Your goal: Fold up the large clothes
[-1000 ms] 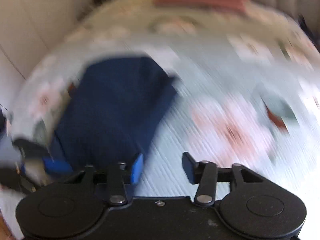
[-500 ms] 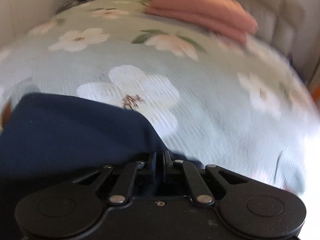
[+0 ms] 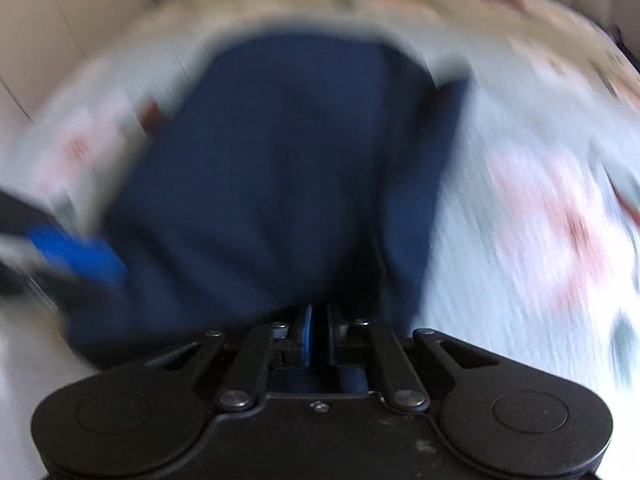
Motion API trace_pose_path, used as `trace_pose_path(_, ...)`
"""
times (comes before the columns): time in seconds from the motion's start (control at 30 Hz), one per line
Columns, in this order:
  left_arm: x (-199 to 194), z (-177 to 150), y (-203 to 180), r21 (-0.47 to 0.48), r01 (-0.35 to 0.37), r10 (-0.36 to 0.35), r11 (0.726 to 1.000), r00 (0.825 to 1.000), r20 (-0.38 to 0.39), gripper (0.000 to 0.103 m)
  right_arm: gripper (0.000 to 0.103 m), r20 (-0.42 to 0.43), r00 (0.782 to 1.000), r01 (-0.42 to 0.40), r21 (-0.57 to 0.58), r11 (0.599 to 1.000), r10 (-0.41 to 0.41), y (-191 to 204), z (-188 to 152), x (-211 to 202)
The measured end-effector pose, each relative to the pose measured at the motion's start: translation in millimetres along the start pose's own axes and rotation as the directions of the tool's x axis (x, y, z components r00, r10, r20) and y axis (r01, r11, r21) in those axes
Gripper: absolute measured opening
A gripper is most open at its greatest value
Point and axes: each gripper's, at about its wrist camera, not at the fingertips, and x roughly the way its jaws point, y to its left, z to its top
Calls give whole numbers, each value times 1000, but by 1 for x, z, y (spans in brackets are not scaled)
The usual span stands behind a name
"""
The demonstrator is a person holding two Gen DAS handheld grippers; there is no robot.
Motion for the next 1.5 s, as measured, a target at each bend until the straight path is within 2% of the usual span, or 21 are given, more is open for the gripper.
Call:
trace_pose_path(0.1, -12, -6, 1, -32, -4, 4, 999, 1000, 2, 33, 2, 0, 1000, 3, 66, 998, -3, -5, -11, -20)
trace_pose_path(0.17, -15, -8, -2, -4, -38, 38, 999, 999, -7, 33, 15, 47, 999, -27, 101, 995, 22, 0, -6, -37)
trace_pose_path(0.23, -16, -8, -7, 20, -57, 57, 998, 998, -18, 35, 15, 108, 991, -91, 101, 991, 80, 11, 2, -49)
trace_pose_path(0.27, -16, -9, -7, 26, -61, 61, 998, 998, -20, 35, 21, 122, 988, -105, 87, 991, 94, 17, 5, -47)
trace_pose_path(0.33, -16, -12, -7, 23, -69, 70, 997, 997, -22, 35, 30, 85, 994, -81, 76, 994, 74, 23, 4, -27)
trace_pose_path(0.4, -13, -13, -9, 8, -64, 64, 998, 998, -22, 35, 28, 16, 999, -36, 117, 993, 35, 13, -8, -2)
trace_pose_path(0.43, -13, -15, -8, 4, -63, 63, 998, 998, -27, 35, 22, 13, 999, -48, 145, 988, 47, 4, -15, 0)
trace_pose_path(0.53, -17, -20, -8, 6, -81, 81, 997, 996, -30, 36, 21, 3, 997, -79, 183, 980, 80, -11, -22, -15)
trace_pose_path(0.6, -26, -19, -5, -30, -74, 73, 997, 997, -26, 36, 35, 7, 996, -94, 182, 979, 94, -14, -20, -34)
trace_pose_path(0.67, -36, -13, -4, -56, -74, 74, 996, 997, 1, 37, 85, 48, 995, -91, 165, 982, 85, -20, -12, -51)
trace_pose_path(0.7, -42, -9, -5, -55, -81, 82, 995, 996, 19, 42, 87, 87, 993, -87, 155, 984, 74, -23, -8, -60)
trace_pose_path(0.77, -49, 2, -6, -50, -97, 99, 994, 994, 50, 61, 88, 133, 988, -95, 158, 983, 74, -32, 2, -67)
trace_pose_path(0.8, -51, 8, -6, -51, -109, 112, 993, 992, 62, 77, 88, 143, 987, -98, 176, 980, 73, -39, 6, -65)
trace_pose_path(0.83, -51, 15, -5, -50, -122, 125, 991, 989, 73, 80, 88, 145, 987, -102, 194, 976, 74, -42, 9, -63)
trace_pose_path(0.93, -43, 31, -2, -62, -139, 144, 988, 986, 80, 81, 89, 165, 979, -159, 257, 953, 119, -62, 20, -50)
trace_pose_path(1.0, -34, 38, 4, -92, -142, 150, 986, 985, 80, 81, 89, 187, 968, -219, 321, 922, 164, -74, 26, -39)
trace_pose_path(1.07, -20, 47, 15, -144, -121, 133, 982, 988, 75, 81, 90, 231, 952, -283, 400, 872, 203, -83, 28, -29)
trace_pose_path(1.17, -4, 57, 33, -228, -44, 59, 973, 996, 59, 78, 91, 277, 932, -344, 478, 808, 233, -93, 35, -16)
trace_pose_path(1.3, 4, 64, 45, -264, -60, 83, 963, 994, 74, 79, 92, 267, 931, -357, 527, 771, 248, -107, 35, -5)
trace_pose_path(1.4, 6, 67, 55, -302, -55, 82, 952, 993, 80, 81, 93, 263, 921, -387, 547, 742, 286, -110, 36, 9)
trace_pose_path(1.5, 15, 68, 66, -327, -90, 113, 941, 992, 50, 85, 101, 252, 922, -386, 540, 748, 294, -110, 37, 20)
